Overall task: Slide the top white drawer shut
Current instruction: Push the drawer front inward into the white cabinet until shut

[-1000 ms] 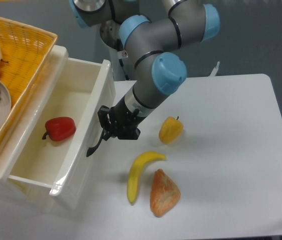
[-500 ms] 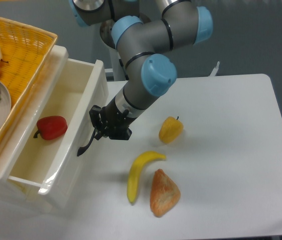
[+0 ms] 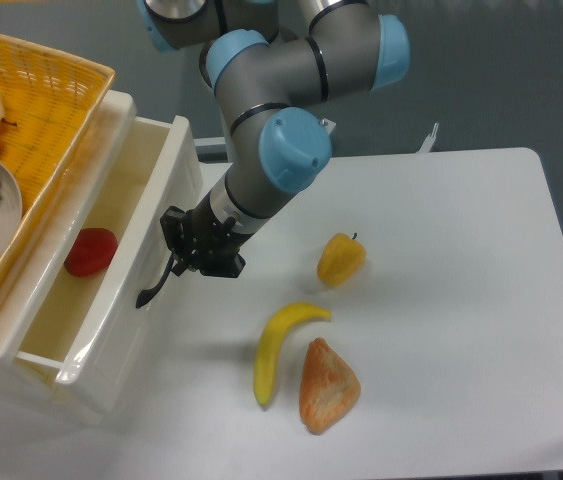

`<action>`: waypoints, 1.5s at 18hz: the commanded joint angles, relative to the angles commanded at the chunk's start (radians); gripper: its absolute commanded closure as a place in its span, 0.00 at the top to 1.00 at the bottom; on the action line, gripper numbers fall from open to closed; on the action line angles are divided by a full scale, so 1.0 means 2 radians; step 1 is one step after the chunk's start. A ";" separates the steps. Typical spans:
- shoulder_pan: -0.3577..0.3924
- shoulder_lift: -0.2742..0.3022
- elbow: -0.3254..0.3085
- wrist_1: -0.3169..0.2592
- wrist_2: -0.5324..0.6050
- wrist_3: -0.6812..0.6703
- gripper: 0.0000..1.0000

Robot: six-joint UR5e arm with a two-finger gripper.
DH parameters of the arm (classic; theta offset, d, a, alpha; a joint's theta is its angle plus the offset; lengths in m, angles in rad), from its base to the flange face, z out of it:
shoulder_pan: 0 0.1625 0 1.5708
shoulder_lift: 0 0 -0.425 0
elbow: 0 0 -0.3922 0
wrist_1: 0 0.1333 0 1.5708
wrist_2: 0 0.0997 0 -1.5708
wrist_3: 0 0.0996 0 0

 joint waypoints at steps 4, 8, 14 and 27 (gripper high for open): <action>-0.012 0.001 0.000 0.001 0.000 -0.003 0.00; -0.019 0.001 -0.001 0.000 0.000 -0.004 0.00; -0.034 0.000 -0.003 0.002 0.000 -0.015 0.00; -0.022 -0.004 0.002 0.009 0.007 -0.012 0.60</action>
